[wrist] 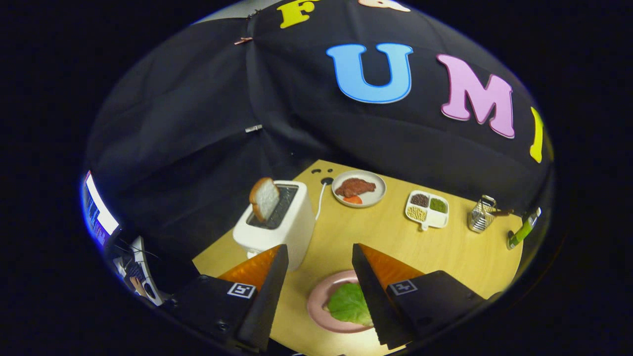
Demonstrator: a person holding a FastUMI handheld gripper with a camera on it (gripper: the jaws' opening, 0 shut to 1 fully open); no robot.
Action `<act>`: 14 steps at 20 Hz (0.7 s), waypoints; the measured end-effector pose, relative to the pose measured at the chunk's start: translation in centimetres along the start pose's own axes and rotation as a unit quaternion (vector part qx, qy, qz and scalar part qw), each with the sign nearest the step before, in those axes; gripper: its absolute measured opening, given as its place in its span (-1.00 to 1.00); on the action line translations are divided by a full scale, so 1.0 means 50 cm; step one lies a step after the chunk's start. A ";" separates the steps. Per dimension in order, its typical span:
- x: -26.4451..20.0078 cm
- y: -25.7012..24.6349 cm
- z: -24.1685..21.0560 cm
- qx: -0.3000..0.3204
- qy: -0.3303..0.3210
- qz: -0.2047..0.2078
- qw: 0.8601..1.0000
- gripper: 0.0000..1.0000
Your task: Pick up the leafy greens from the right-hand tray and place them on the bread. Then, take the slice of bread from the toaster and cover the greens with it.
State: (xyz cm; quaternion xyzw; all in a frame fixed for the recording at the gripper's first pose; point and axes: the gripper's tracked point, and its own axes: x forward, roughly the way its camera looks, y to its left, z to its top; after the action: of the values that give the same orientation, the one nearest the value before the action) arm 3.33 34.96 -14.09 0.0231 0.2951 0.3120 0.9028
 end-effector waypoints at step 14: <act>0.269 0.208 0.094 -0.042 0.042 -0.001 0.998 0.65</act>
State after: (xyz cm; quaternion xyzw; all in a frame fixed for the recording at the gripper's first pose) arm 8.69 51.76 -14.85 -0.0285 0.3192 0.3240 0.8901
